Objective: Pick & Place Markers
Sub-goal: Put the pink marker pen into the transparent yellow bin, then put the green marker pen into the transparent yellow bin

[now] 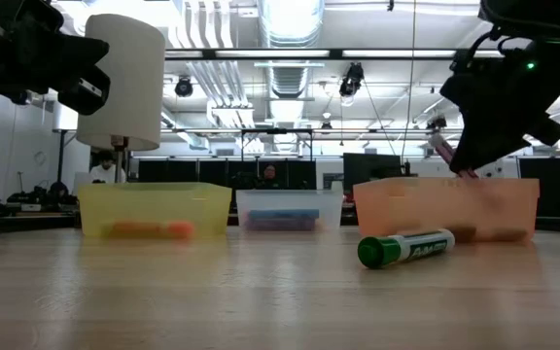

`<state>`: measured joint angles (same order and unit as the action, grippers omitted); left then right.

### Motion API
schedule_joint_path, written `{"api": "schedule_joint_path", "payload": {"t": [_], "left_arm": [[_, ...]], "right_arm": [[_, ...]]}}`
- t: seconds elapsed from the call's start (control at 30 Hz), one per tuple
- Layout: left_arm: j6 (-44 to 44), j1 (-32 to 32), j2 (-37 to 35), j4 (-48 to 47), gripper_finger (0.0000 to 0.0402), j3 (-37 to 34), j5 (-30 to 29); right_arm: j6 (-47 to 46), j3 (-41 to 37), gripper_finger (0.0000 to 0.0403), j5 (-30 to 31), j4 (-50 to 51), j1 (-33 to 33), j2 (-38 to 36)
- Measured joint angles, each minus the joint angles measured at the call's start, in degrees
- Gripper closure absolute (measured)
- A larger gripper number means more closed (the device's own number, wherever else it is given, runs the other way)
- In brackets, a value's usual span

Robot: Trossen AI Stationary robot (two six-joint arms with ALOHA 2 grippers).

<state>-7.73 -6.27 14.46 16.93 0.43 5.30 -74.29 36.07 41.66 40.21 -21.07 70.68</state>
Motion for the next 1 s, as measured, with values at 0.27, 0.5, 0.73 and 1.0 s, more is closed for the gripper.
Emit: {"api": "schedule_joint_path", "payload": {"t": [0.27,0.5,0.73,1.0], "left_arm": [[0.0,0.0,0.0,0.0,0.0401,0.0,0.0],[0.0,0.0,0.0,0.0,0.0401,0.0,0.0],[0.0,0.0,0.0,0.0,0.0401,0.0,0.0],[0.0,0.0,0.0,0.0,0.0401,0.0,0.0]], "right_arm": [[-0.5,0.0,0.0203,-1.5,1.2,1.8,0.4],[12.9,2.4,0.0180,0.7,-6.7,0.3,0.0],[48.6,3.8,0.0184,-8.0,-37.5,-1.2,3.8],[58.1,5.0,0.0182,-27.3,-47.3,-1.1,15.4]]}}
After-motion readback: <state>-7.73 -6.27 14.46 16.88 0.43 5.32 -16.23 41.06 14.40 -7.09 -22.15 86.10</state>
